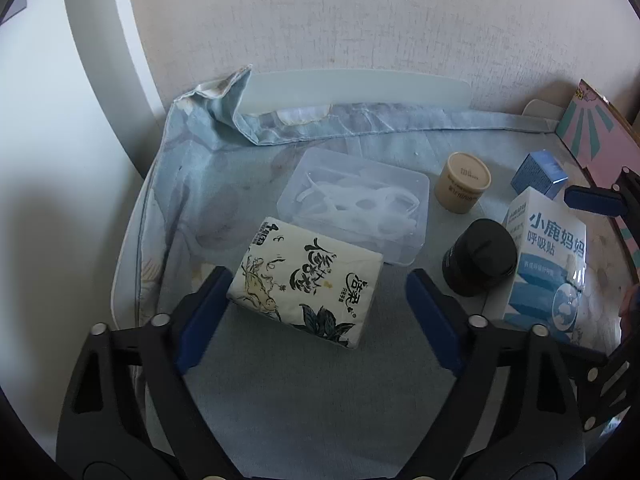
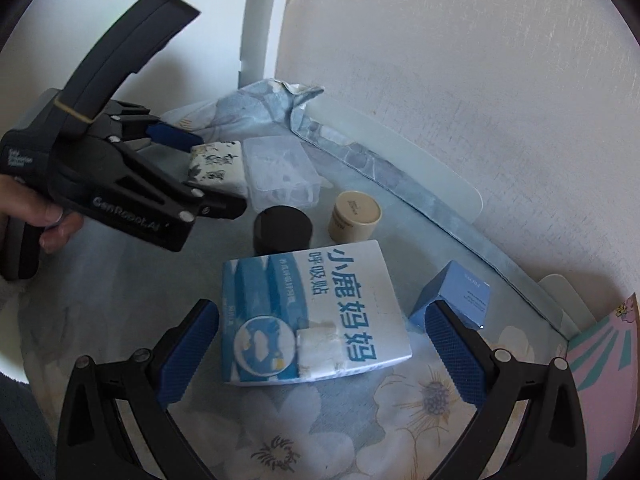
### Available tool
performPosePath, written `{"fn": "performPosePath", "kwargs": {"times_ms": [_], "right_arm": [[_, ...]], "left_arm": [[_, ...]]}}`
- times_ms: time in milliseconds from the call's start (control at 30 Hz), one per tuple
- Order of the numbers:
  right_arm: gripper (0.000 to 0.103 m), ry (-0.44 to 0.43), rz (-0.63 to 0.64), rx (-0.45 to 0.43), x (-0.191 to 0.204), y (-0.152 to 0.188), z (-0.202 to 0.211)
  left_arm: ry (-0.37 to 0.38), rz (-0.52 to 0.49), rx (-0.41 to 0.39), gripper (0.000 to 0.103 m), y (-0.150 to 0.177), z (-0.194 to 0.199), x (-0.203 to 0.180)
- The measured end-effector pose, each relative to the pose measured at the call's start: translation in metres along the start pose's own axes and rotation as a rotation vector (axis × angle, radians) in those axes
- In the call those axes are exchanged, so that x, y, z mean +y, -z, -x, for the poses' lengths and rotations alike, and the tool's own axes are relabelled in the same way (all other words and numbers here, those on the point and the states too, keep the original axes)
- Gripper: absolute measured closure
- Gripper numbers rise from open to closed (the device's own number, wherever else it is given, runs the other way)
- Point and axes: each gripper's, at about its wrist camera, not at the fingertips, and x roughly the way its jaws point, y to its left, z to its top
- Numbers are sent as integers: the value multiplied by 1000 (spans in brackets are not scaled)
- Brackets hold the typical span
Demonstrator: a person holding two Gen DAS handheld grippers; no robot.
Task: Organize objects
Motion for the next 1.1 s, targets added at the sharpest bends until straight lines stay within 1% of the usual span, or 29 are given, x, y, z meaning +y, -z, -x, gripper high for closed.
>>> {"fn": "performPosePath", "kwargs": {"times_ms": [100, 133, 167, 200, 233, 500, 733, 900, 1100], "right_arm": [[4, -21, -14, 2, -3, -1, -3], [5, -24, -14, 4, -3, -2, -4], [9, -28, -14, 6, -2, -3, -6], [13, -36, -15, 8, -2, -3, -6], [17, -54, -19, 12, -1, -3, -7], [17, -71, -30, 2, -3, -6, -5], [17, -92, -71, -5, -10, -8, 5], [17, -95, -102, -14, -16, -13, 22], [17, -96, -161, -23, -27, -23, 52]], "left_arm": [[-4, -7, -1, 22, 2, 0, 0], [-8, -12, -1, 29, 2, 1, 0], [-13, -19, 5, 35, 3, 0, 0], [1, -16, 3, 37, 4, 1, 2], [2, -15, 6, 37, 4, 1, 2], [5, -18, 16, 37, 3, 6, 0], [13, 5, 10, 37, -1, 24, -4], [35, 47, -4, 37, -12, 44, -4], [53, 58, -23, 37, -33, 76, -6]]}}
